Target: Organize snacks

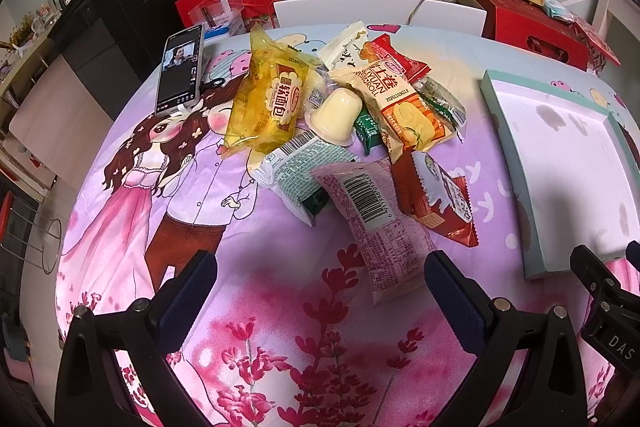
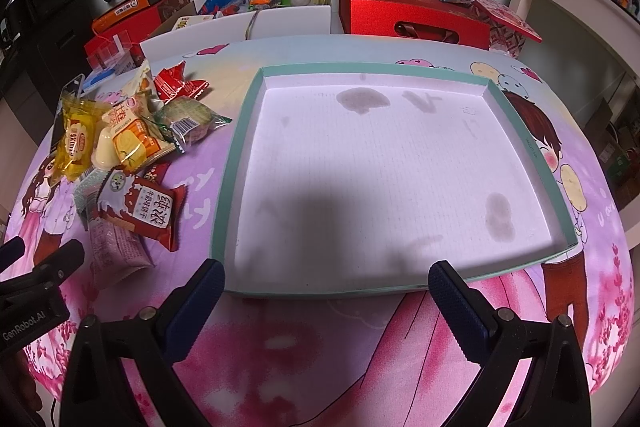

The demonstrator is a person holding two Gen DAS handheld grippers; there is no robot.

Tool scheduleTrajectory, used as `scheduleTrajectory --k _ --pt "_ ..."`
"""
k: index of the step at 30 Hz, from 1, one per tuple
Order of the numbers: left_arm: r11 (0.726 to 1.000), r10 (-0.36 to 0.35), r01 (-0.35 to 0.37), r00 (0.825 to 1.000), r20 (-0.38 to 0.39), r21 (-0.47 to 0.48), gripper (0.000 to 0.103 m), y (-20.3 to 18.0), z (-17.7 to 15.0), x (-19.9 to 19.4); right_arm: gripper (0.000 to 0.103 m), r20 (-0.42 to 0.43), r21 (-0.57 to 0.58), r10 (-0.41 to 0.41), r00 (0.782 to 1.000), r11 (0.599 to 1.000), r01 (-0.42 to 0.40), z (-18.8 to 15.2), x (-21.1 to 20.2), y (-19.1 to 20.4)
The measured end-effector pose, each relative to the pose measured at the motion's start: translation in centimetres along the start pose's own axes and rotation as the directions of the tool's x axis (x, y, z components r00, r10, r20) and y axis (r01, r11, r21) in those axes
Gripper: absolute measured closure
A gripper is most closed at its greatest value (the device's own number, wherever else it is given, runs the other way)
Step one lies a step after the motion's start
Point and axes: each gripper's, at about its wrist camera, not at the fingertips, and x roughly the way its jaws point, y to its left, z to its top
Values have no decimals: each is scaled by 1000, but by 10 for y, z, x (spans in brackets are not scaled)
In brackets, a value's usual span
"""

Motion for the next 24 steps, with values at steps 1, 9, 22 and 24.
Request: scheduleTrajectory --k 1,9,22,24 --pt "1000 0 0 1000 0 0 0 0 0 0 0 0 0 0 1000 1000 0 0 0 0" --pt "1000 -3 3 1000 0 -2 0 1 0 0 0 0 0 0 1000 1000 0 0 0 0" --pt "1000 -27 27 1000 -5 -14 0 4 1 0 0 0 -1 -1 1000 1000 1 0 0 0" --pt "999 -32 32 999 -5 -20 0 4 2 -1 0 1 -3 -2 1000 1000 2 0 0 0"
